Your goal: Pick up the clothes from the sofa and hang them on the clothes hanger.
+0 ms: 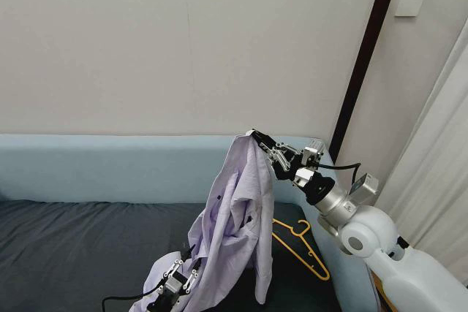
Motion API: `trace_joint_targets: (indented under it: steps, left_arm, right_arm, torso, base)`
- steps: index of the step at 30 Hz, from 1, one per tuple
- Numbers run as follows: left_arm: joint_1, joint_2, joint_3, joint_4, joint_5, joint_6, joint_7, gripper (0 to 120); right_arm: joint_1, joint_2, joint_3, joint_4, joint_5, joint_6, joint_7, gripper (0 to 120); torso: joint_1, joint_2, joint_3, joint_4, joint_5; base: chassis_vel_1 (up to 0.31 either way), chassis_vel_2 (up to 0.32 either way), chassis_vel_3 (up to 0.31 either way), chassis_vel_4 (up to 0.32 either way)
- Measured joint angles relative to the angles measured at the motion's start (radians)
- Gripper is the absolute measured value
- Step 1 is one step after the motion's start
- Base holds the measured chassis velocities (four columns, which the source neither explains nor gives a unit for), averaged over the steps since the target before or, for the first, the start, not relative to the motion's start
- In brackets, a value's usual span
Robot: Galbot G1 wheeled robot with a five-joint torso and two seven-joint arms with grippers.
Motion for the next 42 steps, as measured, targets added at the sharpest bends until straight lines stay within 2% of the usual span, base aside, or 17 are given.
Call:
trace_joint_targets:
  steps: [3, 5, 9, 13, 14, 19, 20, 24, 25, 29, 32, 36, 37, 41, 42]
  left_arm:
    - [-0.003, -0.002, 0.007, -0.022, -0.032, 0.000, 0.034, 2]
    - [-0.003, 0.000, 0.009, -0.028, -0.041, 0.000, 0.040, 0]
    - [0.001, 0.022, 0.006, -0.065, -0.092, 0.001, 0.045, 0]
    - [0.011, 0.063, -0.031, -0.141, -0.216, 0.001, 0.045, 0]
    - [0.011, 0.063, -0.031, -0.141, -0.216, 0.001, 0.045, 0]
    - [0.012, 0.130, -0.070, -0.297, -0.432, 0.024, 0.020, 0]
    - [0.012, 0.130, -0.070, -0.297, -0.432, 0.024, 0.020, 0]
    - [-0.002, 0.231, -0.120, -0.443, -0.595, 0.107, -0.042, 0]
    - [-0.002, 0.231, -0.120, -0.443, -0.595, 0.107, -0.042, 0]
    - [-0.040, 0.312, -0.192, -0.537, -0.680, 0.182, -0.116, 0]
    - [-0.063, 0.350, -0.221, -0.564, -0.711, 0.212, -0.137, 0]
    - [-0.108, 0.424, -0.268, -0.622, -0.762, 0.276, -0.195, 0]
    - [-0.108, 0.424, -0.268, -0.622, -0.762, 0.276, -0.195, 0]
    - [-0.136, 0.483, -0.348, -0.708, -0.802, 0.352, -0.266, 0]
    - [-0.136, 0.483, -0.348, -0.708, -0.802, 0.352, -0.266, 0]
  right_arm:
    - [-0.007, -0.002, 0.007, -0.003, -0.003, 0.001, 0.005, 0]
    - [-0.008, -0.003, 0.007, -0.004, -0.005, 0.001, 0.008, 0]
    - [-0.012, -0.013, 0.015, -0.009, -0.014, 0.001, 0.034, 0]
    - [-0.008, -0.026, 0.031, -0.014, -0.005, 0.001, 0.072, 0]
    - [-0.008, -0.026, 0.031, -0.014, -0.005, 0.001, 0.072, 0]
    - [0.030, -0.043, 0.039, 0.001, 0.042, 0.000, 0.127, 0]
    - [0.030, -0.043, 0.039, 0.001, 0.042, 0.000, 0.127, 0]
    - [0.047, -0.051, 0.051, 0.012, 0.021, -0.020, 0.200, 0]
    - [0.047, -0.051, 0.051, 0.012, 0.021, -0.020, 0.200, 0]
    - [0.050, -0.061, 0.054, 0.026, 0.011, -0.032, 0.244, 0]
    - [0.062, -0.072, 0.054, 0.037, -0.014, -0.048, 0.257, 0]
    - [0.111, -0.114, 0.048, 0.062, -0.169, -0.112, 0.278, 0]
    - [0.111, -0.114, 0.048, 0.062, -0.169, -0.112, 0.278, 0]
    - [0.189, -0.177, 0.035, 0.123, -0.315, -0.238, 0.324, 0]
    - [0.189, -0.177, 0.035, 0.123, -0.315, -0.238, 0.324, 0]
  torso:
    - [0.000, 0.000, 0.000, -0.0002, 0.0001]
    - [0.000, 0.000, 0.000, -0.0001, 0.0000]
    - [0.000, 0.000, 0.000, 0.0000, 0.0000]
    - [0.000, 0.000, 0.000, -0.0001, 0.0001]
    - [0.000, 0.000, 0.000, -0.0001, 0.0001]
    - [0.000, 0.000, 0.000, 0.0000, -0.0003]
    - [0.000, 0.000, 0.000, 0.0000, -0.0003]
    - [0.000, 0.000, 0.000, 0.0000, 0.0000]
    - [0.000, 0.000, 0.000, 0.0000, 0.0000]
    - [0.000, 0.000, 0.000, -0.0001, 0.0002]
    - [0.000, 0.000, 0.000, -0.0001, -0.0001]
    - [0.000, 0.000, 0.000, 0.0000, -0.0001]
    - [0.000, 0.000, 0.000, 0.0000, -0.0001]
    - [0.000, 0.000, 0.000, -0.0002, 0.0000]
    - [0.000, 0.000, 0.000, -0.0002, 0.0000]
  base:
    - [0.000, 0.000, 0.000, 0.000]
    - [0.000, 0.000, 0.000, 0.000]
    - [0.000, 0.000, 0.000, 0.000]
    - [0.000, 0.000, 0.000, 0.000]
    - [0.000, 0.000, 0.000, 0.000]
    - [0.000, 0.000, 0.000, 0.000]
    - [0.000, 0.000, 0.000, 0.000]
    - [0.000, 0.000, 0.000, 0.000]
    - [0.000, 0.000, 0.000, 0.000]
    - [0.000, 0.000, 0.000, 0.000]
    - [0.000, 0.000, 0.000, 0.000]
    - [0.000, 0.000, 0.000, 0.000]
    - [0.000, 0.000, 0.000, 0.000]
    - [0.000, 0.000, 0.000, 0.000]
    - [0.000, 0.000, 0.000, 0.000]
